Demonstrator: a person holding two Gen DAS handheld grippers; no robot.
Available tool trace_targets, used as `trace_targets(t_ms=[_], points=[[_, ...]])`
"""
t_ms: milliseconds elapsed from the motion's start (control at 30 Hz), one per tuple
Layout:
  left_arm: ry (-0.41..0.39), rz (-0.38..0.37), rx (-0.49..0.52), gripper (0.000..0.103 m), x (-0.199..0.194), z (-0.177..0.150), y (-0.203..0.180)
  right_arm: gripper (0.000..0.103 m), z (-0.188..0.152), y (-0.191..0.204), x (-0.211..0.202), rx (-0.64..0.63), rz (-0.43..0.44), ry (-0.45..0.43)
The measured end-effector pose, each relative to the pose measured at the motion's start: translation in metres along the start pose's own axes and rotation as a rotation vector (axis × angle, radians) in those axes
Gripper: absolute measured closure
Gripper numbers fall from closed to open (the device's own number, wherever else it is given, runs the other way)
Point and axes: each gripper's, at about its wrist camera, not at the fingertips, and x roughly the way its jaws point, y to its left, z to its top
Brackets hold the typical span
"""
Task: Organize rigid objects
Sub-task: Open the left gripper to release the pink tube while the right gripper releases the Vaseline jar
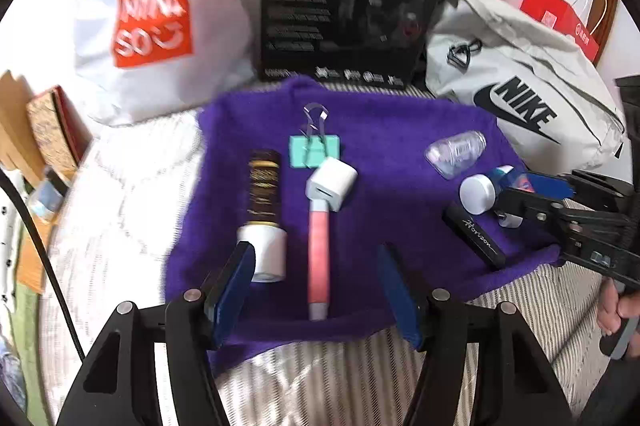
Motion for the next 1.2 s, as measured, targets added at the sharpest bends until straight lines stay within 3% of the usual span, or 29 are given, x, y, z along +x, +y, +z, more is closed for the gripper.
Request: trace_targets(t_ms=[167,267,400,800,933,1200], points=[[-0.067,0.1,0.014,0.033,-0.026,-0.003,0.016,0.064,0.012,0.008,0.015,-0.033,0.016,0.026],[-0.074,0.153,0.022,0.033,-0.031,-0.003,0.028,0.064,0.021,0.015,0.029,-0.043,0.013,0.05],[-0.074,0.12,0.015,0.033,-0.03,-0.005,0.037,0.064,0.028,0.03,0.052,-0.096,-0.02,0.084],[-0.046,0.06,0.01,0.033,-0.012,-0.011,0.039,0.064,0.037,0.03,0.09,-0.094,-0.096,0.139],[-0.043,0.003,-0.019,0.033,-0.011,-0.01,0.042,0.064,0.038,0.03,0.092,-0.087,-0.092,0.139],[-0.04,-0.022,-0.028,0.033,-0.013,-0.01,0.043,0.064,0.037,0.029,0.093,-0.098,-0.084,0.144]])
